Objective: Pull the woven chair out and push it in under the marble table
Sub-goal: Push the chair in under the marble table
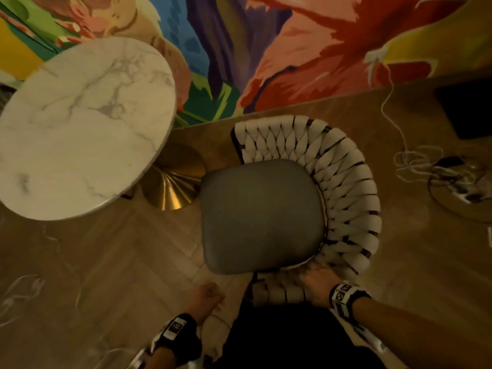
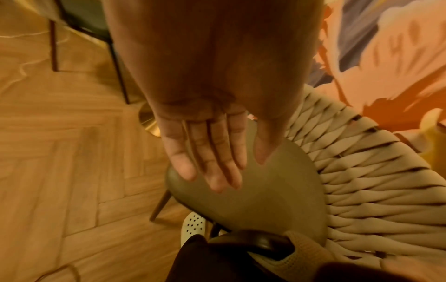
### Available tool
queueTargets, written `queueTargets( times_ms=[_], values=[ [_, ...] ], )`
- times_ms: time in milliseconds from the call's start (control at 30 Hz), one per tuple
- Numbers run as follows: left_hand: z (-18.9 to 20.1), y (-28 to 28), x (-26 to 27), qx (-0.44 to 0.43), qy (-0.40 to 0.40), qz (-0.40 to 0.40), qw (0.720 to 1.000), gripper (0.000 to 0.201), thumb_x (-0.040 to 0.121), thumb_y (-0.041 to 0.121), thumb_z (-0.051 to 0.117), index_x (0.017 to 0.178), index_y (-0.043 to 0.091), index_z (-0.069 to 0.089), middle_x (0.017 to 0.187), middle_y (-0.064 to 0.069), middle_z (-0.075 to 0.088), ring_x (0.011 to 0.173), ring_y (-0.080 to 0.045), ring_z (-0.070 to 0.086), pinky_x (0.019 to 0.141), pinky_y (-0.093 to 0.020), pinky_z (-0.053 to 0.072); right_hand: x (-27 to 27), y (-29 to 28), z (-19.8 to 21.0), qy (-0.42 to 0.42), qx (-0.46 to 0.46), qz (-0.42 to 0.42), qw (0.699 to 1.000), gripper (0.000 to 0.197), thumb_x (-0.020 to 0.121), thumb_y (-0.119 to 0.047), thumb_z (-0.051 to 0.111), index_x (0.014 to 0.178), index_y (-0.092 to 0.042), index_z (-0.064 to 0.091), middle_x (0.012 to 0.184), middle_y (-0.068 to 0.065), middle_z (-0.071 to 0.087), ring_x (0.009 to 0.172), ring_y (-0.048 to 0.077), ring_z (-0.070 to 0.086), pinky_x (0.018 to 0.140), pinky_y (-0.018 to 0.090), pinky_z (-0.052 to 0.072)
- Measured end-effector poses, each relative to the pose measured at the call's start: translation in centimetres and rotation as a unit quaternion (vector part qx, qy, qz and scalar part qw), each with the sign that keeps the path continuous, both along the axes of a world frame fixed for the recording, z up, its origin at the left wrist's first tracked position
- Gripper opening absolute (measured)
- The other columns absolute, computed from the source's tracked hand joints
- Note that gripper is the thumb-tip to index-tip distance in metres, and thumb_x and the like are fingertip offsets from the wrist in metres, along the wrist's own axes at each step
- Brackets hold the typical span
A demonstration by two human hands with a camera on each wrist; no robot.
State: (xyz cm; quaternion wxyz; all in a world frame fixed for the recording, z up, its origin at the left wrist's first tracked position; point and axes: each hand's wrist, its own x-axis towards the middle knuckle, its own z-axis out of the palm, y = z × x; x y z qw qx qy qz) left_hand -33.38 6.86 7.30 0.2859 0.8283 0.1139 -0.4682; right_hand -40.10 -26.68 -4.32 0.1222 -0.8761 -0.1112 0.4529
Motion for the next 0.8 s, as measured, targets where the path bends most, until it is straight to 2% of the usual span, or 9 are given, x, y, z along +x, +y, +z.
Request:
queueTargets(
  times_ms=[100,233,300,400,533,600,667,700,800],
  values=[
    [-0.3,1.1,-3.4,-0.011,0.034,0.055,0.998,0.017,0.088,0.003,0.059,0.073,0.010,0.056,0.054,0.002,0.067,0.048,-0.011,0.059,0.042,-0.015,0.041,-3.3,0.7,-0.3,0.020,-0.008,-0.010,1.000,0.058,0.073,-0.048,0.054,0.129,-0.037,0.044,0.134,-0.002,0.052,0.123,0.029,0.049,0.101,0.046,0.038],
    [-0.8,2.2,-6.1,0.007,0.080,0.105,0.991,0.019,0.091,0.007,0.056,0.073,0.008,0.056,0.056,0.000,0.067,0.041,-0.008,0.058,0.039,-0.017,0.040,-3.1,0.7,4.4,0.035,-0.002,-0.055,0.998,0.068,0.075,-0.031,0.062,0.137,-0.020,0.040,0.145,0.009,0.036,0.135,0.034,0.032,0.109,0.046,0.029],
    [-0.9,2.2,-6.6,0.016,0.094,0.108,0.990,0.024,0.093,0.005,0.054,0.069,0.008,0.054,0.051,0.001,0.064,0.036,-0.004,0.057,0.036,-0.014,0.040,-3.4,-0.4,5.5,0.051,0.037,-0.114,0.991,0.054,0.075,-0.029,0.062,0.125,-0.016,0.048,0.136,0.011,0.043,0.128,0.032,0.038,0.105,0.041,0.035],
    [-1.0,2.2,-6.4,0.026,0.112,0.104,0.988,0.025,0.092,0.000,0.051,0.068,0.007,0.052,0.040,0.002,0.061,0.033,-0.003,0.055,0.035,-0.016,0.040,-5.0,-2.3,7.2,-0.027,0.134,-0.298,0.945,0.010,0.082,-0.020,0.059,0.082,-0.012,0.052,0.098,0.009,0.056,0.089,0.022,0.048,0.081,0.043,0.045],
    [-1.6,2.4,-4.6,0.023,0.115,0.085,0.989,0.022,0.093,0.005,0.050,0.072,0.008,0.053,0.051,0.000,0.066,0.039,-0.008,0.058,0.041,-0.020,0.039,-8.3,-5.5,8.1,-0.024,0.113,-0.619,0.777,0.015,0.086,-0.011,0.061,0.072,-0.013,0.055,0.075,0.009,0.058,0.070,0.026,0.051,0.066,0.040,0.044],
    [-2.0,2.1,-3.4,0.013,0.100,0.087,0.991,0.022,0.093,0.006,0.051,0.071,0.008,0.054,0.059,-0.003,0.068,0.042,-0.011,0.060,0.045,-0.022,0.040,-9.3,-6.2,7.8,0.087,0.127,-0.752,0.641,0.012,0.087,-0.019,0.065,0.086,-0.010,0.058,0.091,0.023,0.064,0.078,0.032,0.057,0.070,0.041,0.048],
    [-1.9,1.4,-2.0,0.006,0.090,0.091,0.992,0.022,0.094,0.006,0.051,0.073,0.008,0.054,0.065,-0.007,0.068,0.045,-0.014,0.059,0.044,-0.022,0.041,-9.2,-5.2,7.1,0.239,0.194,-0.823,0.477,0.032,0.091,-0.029,0.062,0.108,-0.004,0.054,0.106,0.026,0.061,0.099,0.041,0.061,0.075,0.044,0.051],
    [-1.8,1.0,-1.3,0.003,0.085,0.094,0.992,0.021,0.094,0.006,0.051,0.073,0.009,0.055,0.068,-0.008,0.067,0.046,-0.014,0.059,0.041,-0.021,0.042,-8.6,-4.3,6.5,0.270,0.227,-0.833,0.426,0.036,0.092,-0.029,0.060,0.115,-0.004,0.052,0.113,0.025,0.060,0.109,0.044,0.058,0.077,0.046,0.052],
    [-1.5,0.4,0.1,-0.009,0.065,0.101,0.993,0.024,0.094,0.003,0.049,0.073,0.010,0.056,0.069,-0.008,0.066,0.047,-0.014,0.057,0.036,-0.014,0.043,-6.1,-1.6,4.9,0.236,0.258,-0.861,0.370,0.034,0.092,-0.013,0.058,0.123,-0.003,0.051,0.130,0.023,0.050,0.119,0.048,0.050,0.061,0.045,0.060]
  ],
)
